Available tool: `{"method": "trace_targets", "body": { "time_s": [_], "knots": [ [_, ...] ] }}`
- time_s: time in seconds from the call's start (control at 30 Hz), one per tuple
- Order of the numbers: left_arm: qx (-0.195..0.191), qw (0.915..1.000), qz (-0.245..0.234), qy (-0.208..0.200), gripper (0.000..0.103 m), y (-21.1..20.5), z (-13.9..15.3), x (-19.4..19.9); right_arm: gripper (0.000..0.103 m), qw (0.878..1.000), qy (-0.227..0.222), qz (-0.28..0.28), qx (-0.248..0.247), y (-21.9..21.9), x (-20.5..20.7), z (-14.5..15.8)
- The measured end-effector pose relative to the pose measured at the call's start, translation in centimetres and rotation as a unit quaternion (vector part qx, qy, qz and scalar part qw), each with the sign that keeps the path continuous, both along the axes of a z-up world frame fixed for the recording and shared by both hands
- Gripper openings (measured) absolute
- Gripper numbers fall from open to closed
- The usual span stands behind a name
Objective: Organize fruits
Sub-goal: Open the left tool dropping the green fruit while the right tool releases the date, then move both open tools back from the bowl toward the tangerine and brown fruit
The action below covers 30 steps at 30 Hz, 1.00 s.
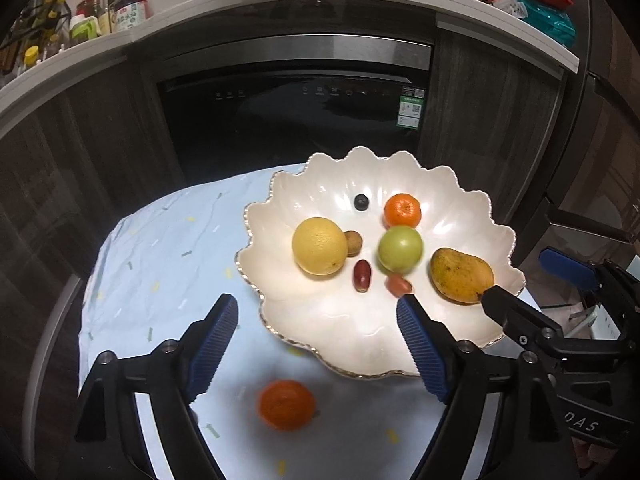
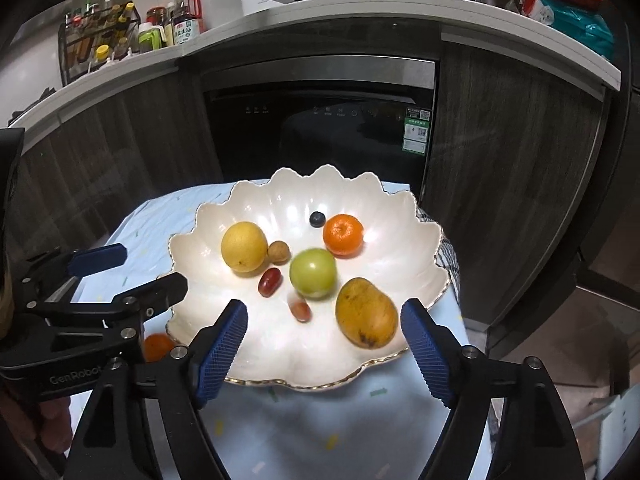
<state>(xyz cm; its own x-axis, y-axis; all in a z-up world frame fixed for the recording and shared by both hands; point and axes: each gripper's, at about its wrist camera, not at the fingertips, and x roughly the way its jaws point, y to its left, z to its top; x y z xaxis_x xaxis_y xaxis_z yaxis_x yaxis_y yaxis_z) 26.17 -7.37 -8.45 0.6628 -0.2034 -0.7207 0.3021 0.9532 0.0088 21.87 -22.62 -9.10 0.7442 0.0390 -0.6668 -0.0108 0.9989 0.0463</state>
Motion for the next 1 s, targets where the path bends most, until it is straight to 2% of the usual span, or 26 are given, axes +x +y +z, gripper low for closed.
{"method": "trace_targets", "body": {
  "time_s": [0.4, 1.0],
  "knots": [
    [0.003, 0.9997, 0.021, -0.014, 0.094, 2.0, 0.9, -1.3, 0.08, 1.0, -0.01, 0.01, -0.007, 1.4, -0.6, 0.9],
    [0.009, 0.9979, 0.054, -0.034, 0.094, 7.2, 2.6, -4.7, 0.08, 0.999, -0.035, 0.031, -0.023, 5.3, -3.0, 2.9]
  ]
}}
